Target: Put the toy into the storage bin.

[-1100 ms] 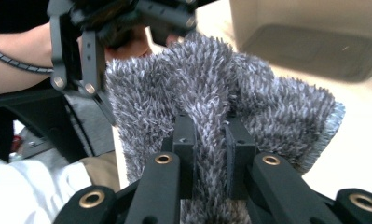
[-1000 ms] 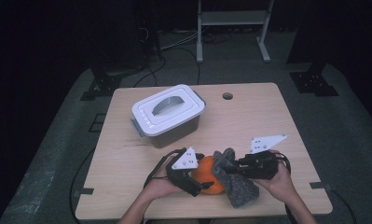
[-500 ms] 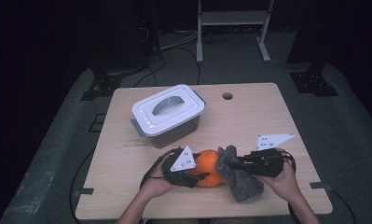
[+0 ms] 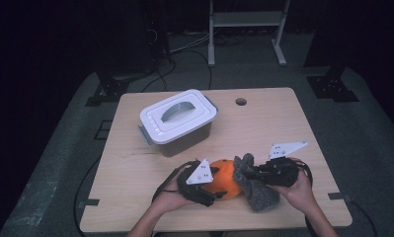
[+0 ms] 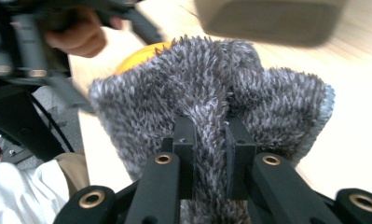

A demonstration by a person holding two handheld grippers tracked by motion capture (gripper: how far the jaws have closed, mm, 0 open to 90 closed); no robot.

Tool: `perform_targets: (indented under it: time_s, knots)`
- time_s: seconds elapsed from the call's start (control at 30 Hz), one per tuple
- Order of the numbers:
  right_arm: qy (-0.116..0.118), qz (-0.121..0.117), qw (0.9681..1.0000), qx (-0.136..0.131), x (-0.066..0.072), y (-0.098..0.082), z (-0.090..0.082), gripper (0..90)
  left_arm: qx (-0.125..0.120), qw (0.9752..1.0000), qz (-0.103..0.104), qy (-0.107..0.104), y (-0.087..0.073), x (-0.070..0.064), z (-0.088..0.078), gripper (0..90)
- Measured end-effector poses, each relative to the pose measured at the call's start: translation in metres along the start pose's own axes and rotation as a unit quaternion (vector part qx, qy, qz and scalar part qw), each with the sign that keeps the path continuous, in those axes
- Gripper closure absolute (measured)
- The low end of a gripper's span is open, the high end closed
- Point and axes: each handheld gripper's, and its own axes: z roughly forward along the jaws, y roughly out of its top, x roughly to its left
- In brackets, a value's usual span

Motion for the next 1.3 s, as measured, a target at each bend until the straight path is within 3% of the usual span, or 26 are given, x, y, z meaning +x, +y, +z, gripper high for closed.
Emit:
perform_targets:
  time_s: [0.07,0.1,0.23,0.3,0.47,0.53,0.63,0.77,0.9,1.0,1.17,1.2,1.27,1.3]
  knots:
    - [-0.003,0.014,0.9999,0.003,-0.007,-0.005,-0.003,77.3,-0.006,0.9998,0.001,-0.021,0.001,-0.001,0.0,27.8]
    - [-0.004,0.02,0.9998,0.006,-0.01,-0.008,-0.004,77.2,-0.012,0.9997,0.0,-0.021,0.002,0.0,0.0,27.7]
    - [-0.002,0.029,0.9995,0.011,-0.014,-0.012,-0.007,77.2,-0.01,0.9997,-0.017,0.014,-0.001,0.007,-0.001,23.8]
    - [-0.002,0.032,0.9994,0.011,-0.015,-0.012,-0.009,77.0,0.003,0.9994,-0.029,0.017,-0.006,0.01,0.002,23.6]
    - [0.007,0.035,0.9992,-0.017,-0.011,-0.005,-0.017,77.1,0.003,0.9996,-0.024,-0.016,-0.006,0.007,0.004,24.7]
    - [0.009,0.03,0.9995,-0.002,-0.009,-0.004,-0.012,77.0,-0.008,0.999,-0.029,-0.032,-0.004,0.006,0.002,24.8]
    - [0.033,0.029,0.9989,0.015,-0.01,-0.008,-0.006,76.8,-0.018,0.9991,-0.034,-0.021,-0.002,0.008,-0.001,24.6]
    - [0.027,0.029,0.9989,0.025,-0.012,-0.01,-0.007,76.8,-0.006,0.9988,-0.041,-0.025,-0.005,0.011,0.003,22.8]
    - [0.012,0.035,0.9988,0.03,-0.017,-0.013,-0.007,76.5,0.01,0.9977,-0.027,-0.061,-0.006,0.004,0.008,25.2]
    - [-0.004,0.034,0.9986,0.04,-0.019,-0.015,-0.006,76.4,0.007,0.9963,-0.019,-0.084,-0.003,0.001,0.006,30.3]
    - [0.005,0.03,0.9989,0.035,-0.018,-0.015,-0.005,76.4,-0.015,0.9977,-0.026,-0.061,-0.002,0.006,0.001,26.2]
    - [0.006,0.027,0.999,0.035,-0.017,-0.015,-0.005,76.4,-0.02,0.9989,-0.032,-0.027,-0.002,0.01,0.001,22.9]
    - [0.005,0.027,0.999,0.034,-0.017,-0.014,-0.005,76.4,-0.016,0.9991,-0.039,0.007,-0.004,0.012,0.002,19.8]
    - [0.005,0.026,0.9991,0.032,-0.017,-0.014,-0.005,76.4,-0.016,0.9989,-0.043,0.01,-0.005,0.013,0.004,19.6]
